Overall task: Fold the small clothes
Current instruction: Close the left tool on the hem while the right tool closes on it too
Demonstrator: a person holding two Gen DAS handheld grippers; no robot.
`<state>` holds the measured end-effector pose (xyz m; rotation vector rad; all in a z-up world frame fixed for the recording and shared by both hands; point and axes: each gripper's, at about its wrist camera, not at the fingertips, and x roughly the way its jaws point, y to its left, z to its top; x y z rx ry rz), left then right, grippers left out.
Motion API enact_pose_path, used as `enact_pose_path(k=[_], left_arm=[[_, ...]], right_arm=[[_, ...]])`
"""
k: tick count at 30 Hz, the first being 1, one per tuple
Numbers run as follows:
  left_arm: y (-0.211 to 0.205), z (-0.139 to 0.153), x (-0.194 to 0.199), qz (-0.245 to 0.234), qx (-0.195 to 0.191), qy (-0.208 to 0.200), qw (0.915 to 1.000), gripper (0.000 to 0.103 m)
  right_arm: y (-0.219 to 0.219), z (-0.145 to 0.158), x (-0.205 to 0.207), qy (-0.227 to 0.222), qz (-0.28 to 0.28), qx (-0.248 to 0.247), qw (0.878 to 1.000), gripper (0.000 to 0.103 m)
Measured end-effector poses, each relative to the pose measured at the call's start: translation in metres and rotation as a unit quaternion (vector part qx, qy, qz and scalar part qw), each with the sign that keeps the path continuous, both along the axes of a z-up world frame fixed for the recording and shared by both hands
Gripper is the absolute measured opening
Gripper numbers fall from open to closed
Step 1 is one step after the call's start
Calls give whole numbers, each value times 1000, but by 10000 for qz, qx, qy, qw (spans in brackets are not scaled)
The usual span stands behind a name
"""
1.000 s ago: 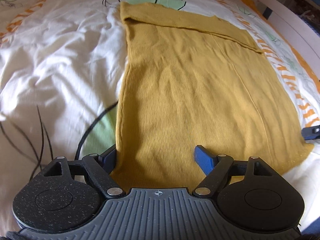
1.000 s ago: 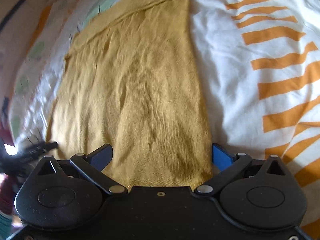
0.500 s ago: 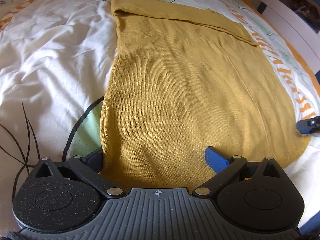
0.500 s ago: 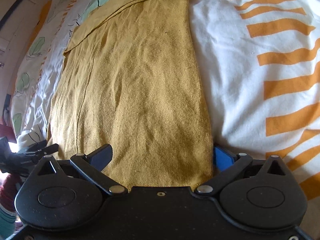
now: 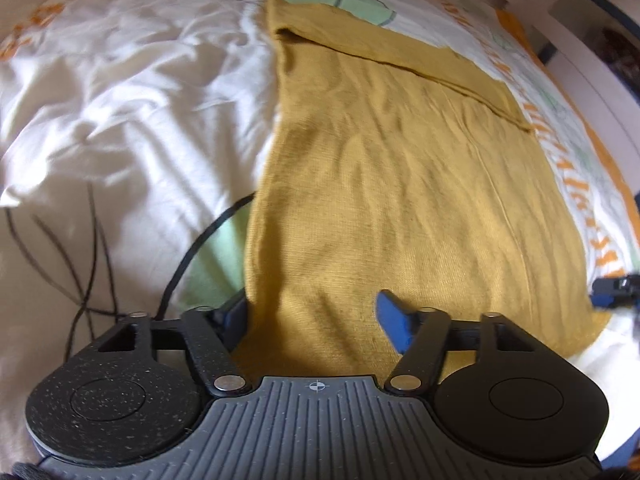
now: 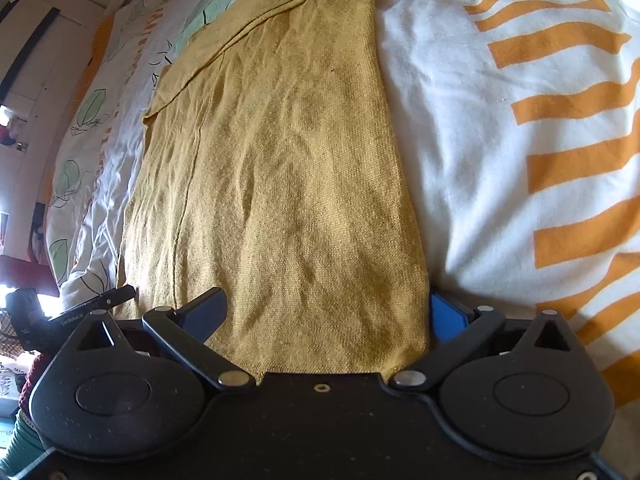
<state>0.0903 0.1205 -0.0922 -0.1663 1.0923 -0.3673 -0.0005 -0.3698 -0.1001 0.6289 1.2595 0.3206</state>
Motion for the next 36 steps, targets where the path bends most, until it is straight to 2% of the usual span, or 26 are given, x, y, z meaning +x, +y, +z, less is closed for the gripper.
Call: enact_pose_path(k=[3, 11, 13, 14, 16, 18, 22, 24, 25, 27, 29, 32, 34, 36], left_arm=[[7, 2, 2, 145, -136, 140, 9997, 55], [16, 8, -3, 94, -274, 271, 9992, 53], [22, 8, -2, 155, -413, 315, 9985, 50], [24, 8, -1, 225, -489, 327, 9980, 45], [30, 8, 0, 328, -703, 342, 9964, 42], [34, 8, 1, 411, -874, 350, 9947, 42], [35, 8, 2, 487, -922, 334, 9940, 39], [35, 10, 0, 564, -891, 268, 9941, 20], [37, 10, 0, 611, -899, 244, 9938, 17], [40, 11, -1, 721, -878, 238, 9932, 3], [40, 11, -2, 772, -754, 233, 9939, 4], [34, 7, 1, 609, -529, 357, 9961, 4], [28, 2, 4, 443, -388, 476, 9971, 4], [24, 1, 5, 387, -276, 505, 9976, 8]], right_arm=[[1, 2, -1, 23, 29, -7, 10000, 103], [9, 8, -3, 93, 312, -149, 9994, 100], [10, 9, -3, 92, 368, -177, 9991, 96], [10, 9, -4, 84, 377, -189, 9991, 94], [8, 11, -5, 75, 352, -222, 9991, 82], [4, 12, -6, 60, 313, -183, 9993, 75], [-1, 12, -8, 30, 222, -98, 9997, 56], [-4, 11, -10, 29, 139, 34, 9999, 35], [-5, 11, -10, 23, 91, 62, 9999, 32], [-6, 10, -11, -12, 28, 38, 10000, 29], [-6, 11, -11, -24, 7, 17, 10000, 28], [-5, 10, -10, 1, 33, -37, 10000, 29], [-3, 8, -9, 42, 69, -71, 9999, 34], [0, 8, -8, 48, 113, -142, 9998, 34]])
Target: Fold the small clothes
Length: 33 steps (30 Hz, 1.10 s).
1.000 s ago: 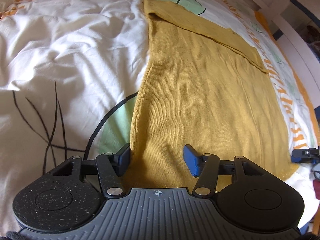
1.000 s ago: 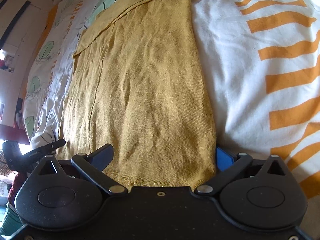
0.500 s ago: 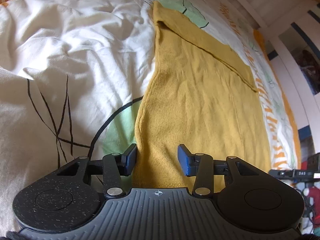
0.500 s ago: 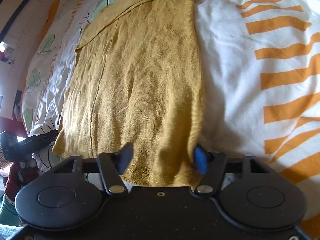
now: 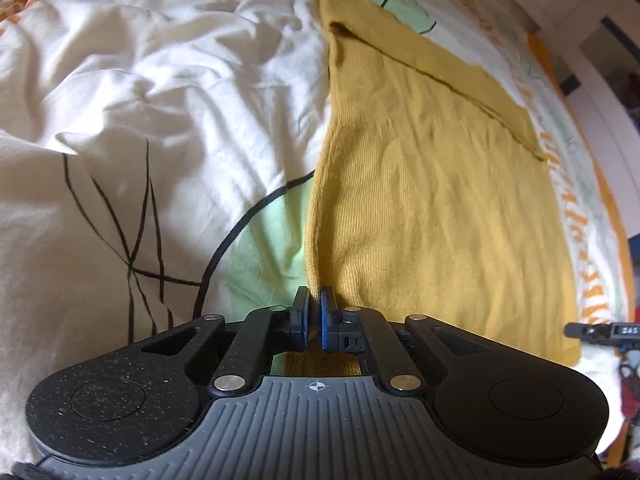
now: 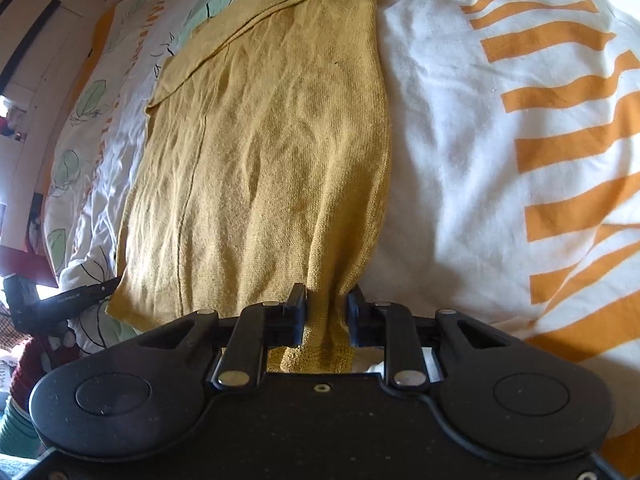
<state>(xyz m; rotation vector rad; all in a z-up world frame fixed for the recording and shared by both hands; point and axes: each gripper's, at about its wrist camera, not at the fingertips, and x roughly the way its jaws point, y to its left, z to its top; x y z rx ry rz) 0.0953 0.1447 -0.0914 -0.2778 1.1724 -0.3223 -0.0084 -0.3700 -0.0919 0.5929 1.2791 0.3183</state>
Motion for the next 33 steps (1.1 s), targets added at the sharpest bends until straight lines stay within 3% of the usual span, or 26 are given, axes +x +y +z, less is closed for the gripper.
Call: enact_pose_path(k=[3, 7, 9, 12, 16, 18, 23, 27, 33], left_arm=[[-2, -2, 1, -137, -110, 36, 9998, 22], [-4, -3, 1, -164, -105, 22, 9998, 21], [-2, -3, 0, -101, -131, -6, 9999, 13], [3, -2, -1, -25, -199, -18, 9998, 11], [1, -2, -2, -39, -164, -39, 9999, 11], [2, -3, -2, -29, -178, -41, 9998, 11], [1, -3, -3, -47, -153, -81, 9998, 11], [1, -3, -3, -26, -185, -61, 9998, 11], [0, -4, -2, -16, -179, -61, 9998, 11]], right_arm=[[3, 0, 0, -6, 75, -63, 10000, 37], [4, -1, 2, 12, 130, -33, 9999, 46], [3, 0, 2, 16, 141, -41, 9999, 47], [-3, 9, 2, -84, -13, -96, 9999, 55], [-2, 24, 6, -225, 325, -1121, 9929, 57], [1, 24, 9, -151, 566, -1370, 9888, 57], [12, 8, 13, 129, 915, -1204, 9884, 57], [7, 12, 14, 142, 874, -1035, 9907, 55], [-8, 20, 16, 113, 829, -1544, 9845, 55]])
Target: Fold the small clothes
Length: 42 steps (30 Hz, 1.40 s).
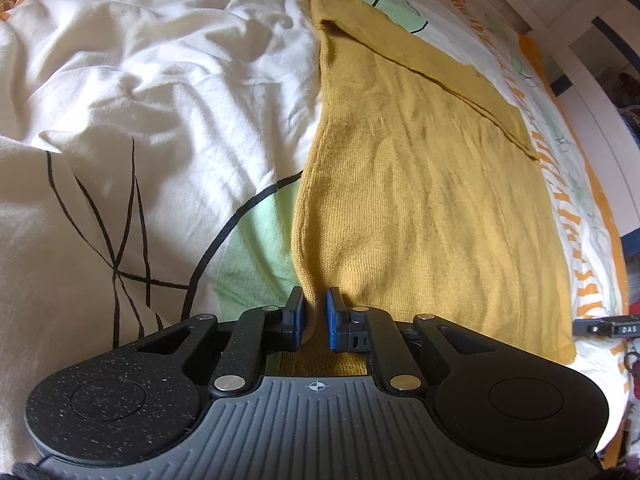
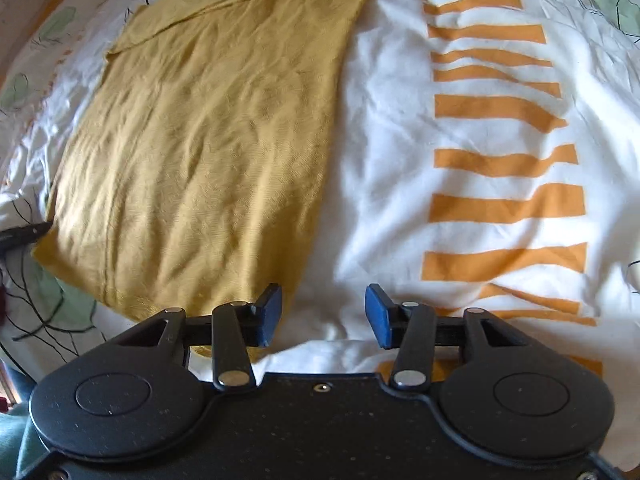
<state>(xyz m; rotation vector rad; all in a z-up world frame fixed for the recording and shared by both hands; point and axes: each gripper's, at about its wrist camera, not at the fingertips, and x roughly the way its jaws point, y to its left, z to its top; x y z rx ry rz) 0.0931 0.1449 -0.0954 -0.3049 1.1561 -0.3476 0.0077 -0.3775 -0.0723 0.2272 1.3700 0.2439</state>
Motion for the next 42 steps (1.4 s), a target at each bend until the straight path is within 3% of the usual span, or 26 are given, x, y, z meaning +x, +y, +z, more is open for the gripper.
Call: enact_pose_path(k=[4, 10, 11, 12, 13, 16, 19, 22, 31, 42], left_arm=[[0, 0, 0, 8, -22, -2, 10000, 11], [0, 0, 0, 2, -22, -1, 10000, 11], [0, 0, 0, -9, -27, -1, 10000, 11], [0, 0, 0, -16, -45, -1, 10000, 11], [1, 0, 0, -19, -72, -4, 10000, 10], [5, 5, -2, -10, -320, -100, 9994, 3], [12, 13, -4, 140, -659, -246, 9974, 3], [18, 22, -3, 333, -909, -442, 9943, 3], [27, 44, 15, 559, -1049, -907, 9888, 3], [30, 50, 42, 731, -1121, -1054, 9854, 3]], right_arm=[[21, -8, -1, 86, 330, -24, 9994, 57], [37, -12, 0, 68, 334, 205, 9992, 57], [34, -12, 0, 61, 300, 228, 9993, 53], [31, -11, -1, 40, 261, 272, 9993, 36], [24, -9, -4, 9, 197, 402, 9990, 9], [-3, -1, -11, -152, -365, 1158, 9925, 10], [-24, 9, -19, -449, -852, 1960, 9759, 10], [-38, 17, -23, -789, -1184, 2431, 9595, 10], [-48, 23, -6, -1236, -1587, 2523, 9465, 10], [-56, 16, 17, -1349, -1989, 2708, 9322, 9]])
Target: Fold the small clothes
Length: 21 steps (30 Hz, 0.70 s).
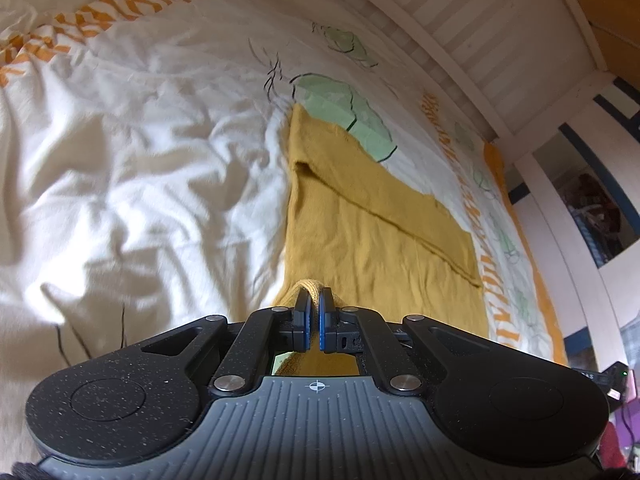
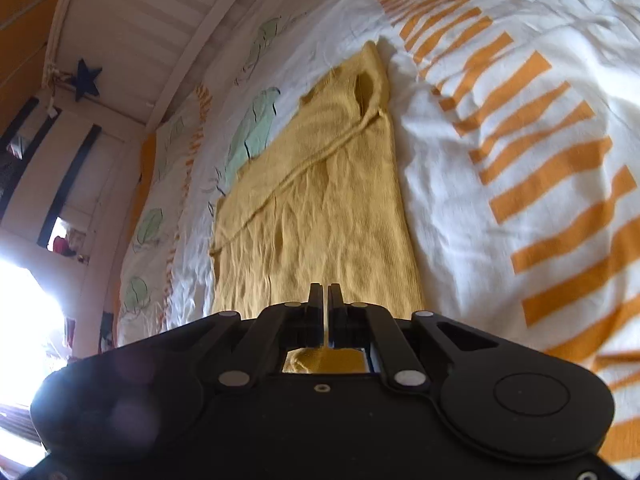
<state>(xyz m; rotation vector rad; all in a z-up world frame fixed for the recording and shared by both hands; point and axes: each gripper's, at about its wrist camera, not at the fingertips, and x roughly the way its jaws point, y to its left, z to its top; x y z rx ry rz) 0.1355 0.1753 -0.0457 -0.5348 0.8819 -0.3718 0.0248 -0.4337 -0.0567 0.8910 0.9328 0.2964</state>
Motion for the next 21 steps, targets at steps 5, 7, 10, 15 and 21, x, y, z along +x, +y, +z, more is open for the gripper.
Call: enact_pose_path(k=[5, 7, 10, 15, 21], left_arm=[[-9, 4, 8, -113, 56, -75, 9999, 3], [-13, 1, 8, -152, 109, -55, 9998, 3], [-14, -4, 6, -157, 171, -7, 9997, 3], [-7, -9, 2, -86, 182, 84, 9998, 3], [-7, -12, 2, -60, 218, 152, 9996, 3]], right_arm=[[-3, 4, 12, -76, 62, -113, 9999, 17], [4, 0, 15, 27, 214, -320, 9993, 25], [16, -7, 17, 7, 426, -536, 9977, 50], [54, -7, 31, -398, 1422, -1866, 9713, 53], [80, -21, 43, -664, 2207, -2339, 9446, 58]])
